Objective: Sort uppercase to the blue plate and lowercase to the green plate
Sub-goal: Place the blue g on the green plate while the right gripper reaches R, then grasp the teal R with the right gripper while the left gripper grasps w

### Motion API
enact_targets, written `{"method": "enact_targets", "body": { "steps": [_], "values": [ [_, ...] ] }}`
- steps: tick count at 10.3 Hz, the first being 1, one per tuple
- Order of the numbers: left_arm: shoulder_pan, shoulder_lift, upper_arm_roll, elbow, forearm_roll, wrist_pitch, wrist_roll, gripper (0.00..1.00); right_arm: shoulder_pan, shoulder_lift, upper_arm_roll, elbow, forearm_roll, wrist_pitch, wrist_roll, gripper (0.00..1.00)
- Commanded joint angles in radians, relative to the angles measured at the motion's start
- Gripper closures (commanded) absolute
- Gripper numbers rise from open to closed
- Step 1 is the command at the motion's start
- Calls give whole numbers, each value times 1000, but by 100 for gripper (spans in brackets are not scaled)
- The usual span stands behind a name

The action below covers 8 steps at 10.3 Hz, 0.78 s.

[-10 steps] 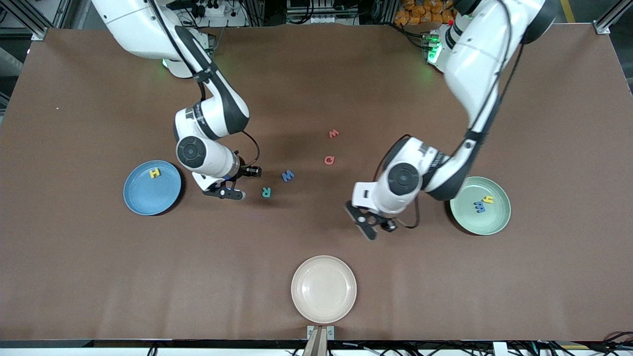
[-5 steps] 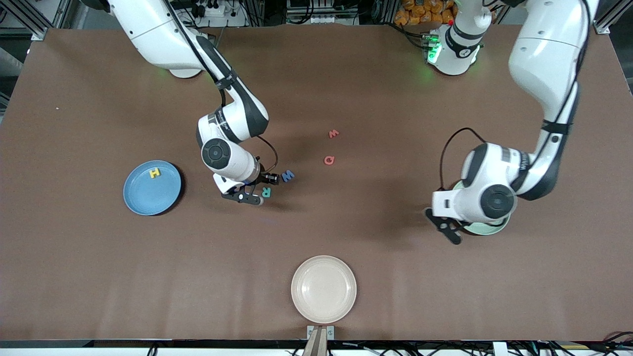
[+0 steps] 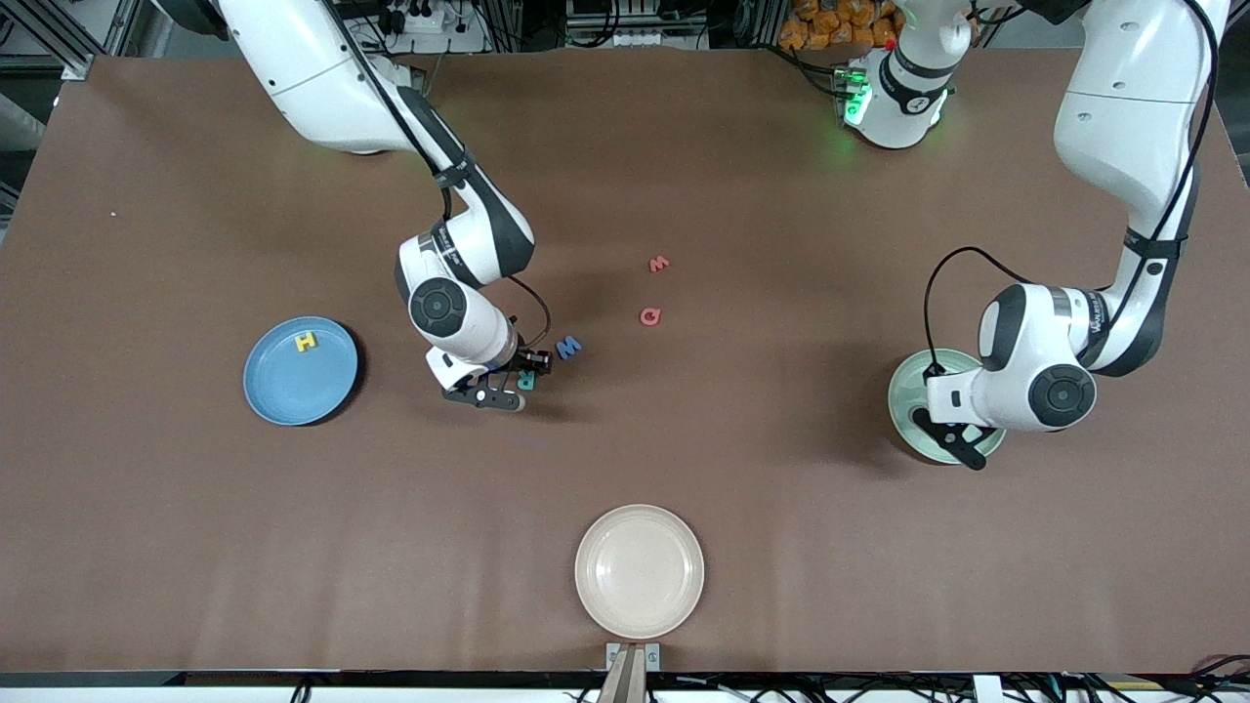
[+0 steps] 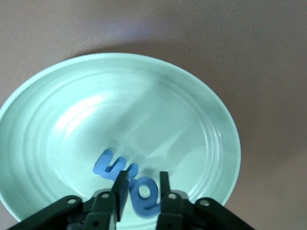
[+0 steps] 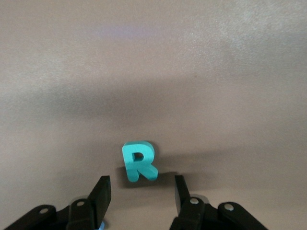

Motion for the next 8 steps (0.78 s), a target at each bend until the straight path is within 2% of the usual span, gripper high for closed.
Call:
{"method": "enact_targets", "body": {
  "steps": [1, 3, 4, 6, 8],
  "values": [
    [-39, -59, -7, -42, 6, 7, -2, 0, 5, 25, -3, 34, -24, 10, 17, 40],
    [-140, -125, -31, -79, 6, -13, -58, 0, 5, 29, -7, 34, -53, 12, 20, 46],
    [-144, -160, -111, -108, 6, -30, -104, 0, 5, 32, -9, 35, -55, 12, 20, 51],
    [-148, -212, -240, -160, 6, -47, -229, 0, 5, 35, -10, 46, -56, 12, 18, 54],
    [-191, -202, -384, -161, 22, -47, -444, 0, 5, 40, -20, 57, -65, 12, 18, 54]
  ]
}}
